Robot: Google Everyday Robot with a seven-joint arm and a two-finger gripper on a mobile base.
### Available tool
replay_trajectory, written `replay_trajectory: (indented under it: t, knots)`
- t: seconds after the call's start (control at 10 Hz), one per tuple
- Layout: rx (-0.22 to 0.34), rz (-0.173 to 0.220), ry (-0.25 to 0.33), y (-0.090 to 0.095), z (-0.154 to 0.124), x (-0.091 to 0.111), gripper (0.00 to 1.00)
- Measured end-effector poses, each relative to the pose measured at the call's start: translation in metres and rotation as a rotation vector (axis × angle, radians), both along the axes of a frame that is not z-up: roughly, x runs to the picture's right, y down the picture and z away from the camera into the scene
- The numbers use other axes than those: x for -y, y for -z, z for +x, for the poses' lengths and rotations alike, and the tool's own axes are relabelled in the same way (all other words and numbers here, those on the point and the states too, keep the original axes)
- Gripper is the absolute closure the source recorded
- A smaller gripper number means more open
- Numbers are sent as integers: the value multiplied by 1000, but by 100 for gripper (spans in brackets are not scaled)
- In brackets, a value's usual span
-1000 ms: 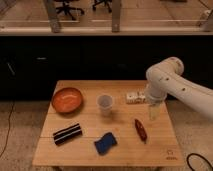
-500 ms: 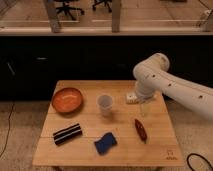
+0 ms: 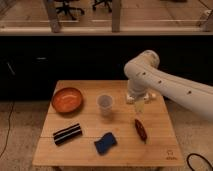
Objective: Drag the ceramic bowl in a circle
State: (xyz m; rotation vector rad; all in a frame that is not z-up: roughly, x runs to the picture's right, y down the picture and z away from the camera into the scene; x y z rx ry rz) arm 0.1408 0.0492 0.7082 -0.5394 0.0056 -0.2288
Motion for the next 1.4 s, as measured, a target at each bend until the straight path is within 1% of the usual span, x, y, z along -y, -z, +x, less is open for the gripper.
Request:
replay_trajectory:
  t: [0.2,0.4,0.5,0.6,0.7,0.9,1.2,1.4]
  knots:
    - [15,6,41,0,-18,7,20]
    - [32,9,80,1,-26,13,20]
    - [36,10,90,0,-28,14,20]
    - [44,11,109,-1,-35,15,20]
    - [62,18,140,-4,-53,19,20]
    - [94,23,203,-6,-78,24,20]
    - [115,25,257,-9,-85,27,20]
    - [136,32,291,-12,-103,29,20]
